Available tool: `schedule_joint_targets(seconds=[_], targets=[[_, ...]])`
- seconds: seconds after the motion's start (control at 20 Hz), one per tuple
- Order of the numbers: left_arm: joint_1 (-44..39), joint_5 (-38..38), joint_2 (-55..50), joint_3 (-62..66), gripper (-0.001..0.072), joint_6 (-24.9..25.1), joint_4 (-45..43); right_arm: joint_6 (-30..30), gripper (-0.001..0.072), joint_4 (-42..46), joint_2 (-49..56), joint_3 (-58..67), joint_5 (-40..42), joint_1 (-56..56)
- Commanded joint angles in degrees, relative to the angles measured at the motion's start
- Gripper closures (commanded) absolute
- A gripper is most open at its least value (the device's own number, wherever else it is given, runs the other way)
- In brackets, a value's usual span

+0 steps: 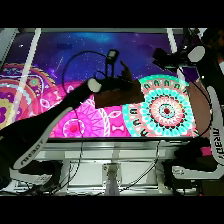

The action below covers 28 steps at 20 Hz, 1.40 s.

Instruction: Fold the clothes and pants, and hang the long-sleeved shirts on hangers.

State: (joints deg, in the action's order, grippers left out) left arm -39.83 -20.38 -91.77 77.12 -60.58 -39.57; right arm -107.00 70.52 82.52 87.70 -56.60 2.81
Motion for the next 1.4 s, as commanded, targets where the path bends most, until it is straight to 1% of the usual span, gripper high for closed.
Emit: schedule_joint_targets(seconds=[0.0, 0.1, 0.2, 0.25, 0.3, 0.35, 0.4, 0.55, 0.6, 0.65, 0.7, 0.8, 0.85, 0.95, 1.05, 1.1, 1.25, 1.35], targets=[[-3.4, 4.0, -2.8, 0.0, -0.0001, 0.0, -0.2, 0.2, 0.0697, 2.5, -0.4, 0.0, -2.4, -0.7], [-3.3, 3.9, -2.4, 0.0, -0.0001, 0.0, -0.2, 1.4, 0.0696, 5.3, -0.4, 0.0, -2.9, -0.7], [-2.6, 3.9, -1.6, 0.0, -0.0001, 0.0, -0.2, 6.6, 0.0678, 6.9, -0.4, 0.0, -3.7, -0.7], [-2.2, 3.8, -1.1, 0.0, -0.0001, 0.0, -0.2, 10.3, 0.0671, 7.4, -0.4, 0.0, -4.2, -0.7], [-1.5, 3.8, -0.5, 0.0, -0.0001, 0.0, -0.2, 13.9, 0.0561, 7.7, -0.4, -0.1, -4.7, -0.7], [-0.9, 3.7, 0.2, 0.0, -0.0001, 0.0, -0.4, 16.6, 0.0417, 8.7, -0.3, -0.1, -5.3, -0.8], [-0.1, 3.5, 1.1, 0.0, -0.0001, 0.0, -0.5, 17.6, 0.0313, 9.9, -0.3, -0.1, -5.8, -1.4], [3.0, 1.7, 4.3, 0.0, -0.0001, 0.0, -0.4, 19.9, 0.0293, 9.9, 0.4, -0.1, -8.5, -5.5], [3.9, 1.2, 5.3, 0.0, -0.0001, 0.0, -0.4, 21.1, 0.0258, 8.8, 1.4, -0.1, -10.7, -7.3], [4.9, 0.6, 6.2, 0.0, -0.0001, 0.0, -0.4, 22.8, 0.0258, 6.3, 2.7, -0.2, -13.3, -9.0], [5.6, 0.1, 7.0, 0.0, -0.0001, 0.0, -0.4, 24.7, 0.0258, 1.7, 4.3, -0.4, -15.8, -10.7], [6.9, -0.9, 7.9, 0.0, 0.0000, 0.0, -0.4, 29.8, 0.0258, -11.7, 7.9, -1.6, -18.3, -13.2], [7.1, -1.4, 8.1, 0.0, -0.0001, 0.0, -0.4, 31.9, 0.0220, -16.0, 9.7, -1.9, -18.2, -13.3], [7.4, -2.4, 8.0, 0.0, 0.0000, 0.0, -0.4, 32.7, 0.0020, -19.4, 13.2, -2.0, -16.7, -11.9], [7.5, -3.8, 8.0, 0.0, 0.0000, 0.0, -0.5, 32.4, 0.0018, -18.6, 16.3, -2.0, -14.8, -9.6], [7.5, -4.4, 8.0, 0.0, -0.0001, 0.0, -0.5, 31.0, 0.0019, -17.9, 17.9, -2.0, -14.0, -8.3], [7.6, -4.3, 8.0, 0.0, 0.0000, 0.0, -1.0, 29.5, 0.0026, -17.8, 22.0, -2.0, -11.5, -5.9], [7.8, -4.3, 8.0, 0.0, 0.0000, 0.0, -2.4, 26.5, 0.0026, -17.9, 24.2, -2.0, -11.6, -5.7]])
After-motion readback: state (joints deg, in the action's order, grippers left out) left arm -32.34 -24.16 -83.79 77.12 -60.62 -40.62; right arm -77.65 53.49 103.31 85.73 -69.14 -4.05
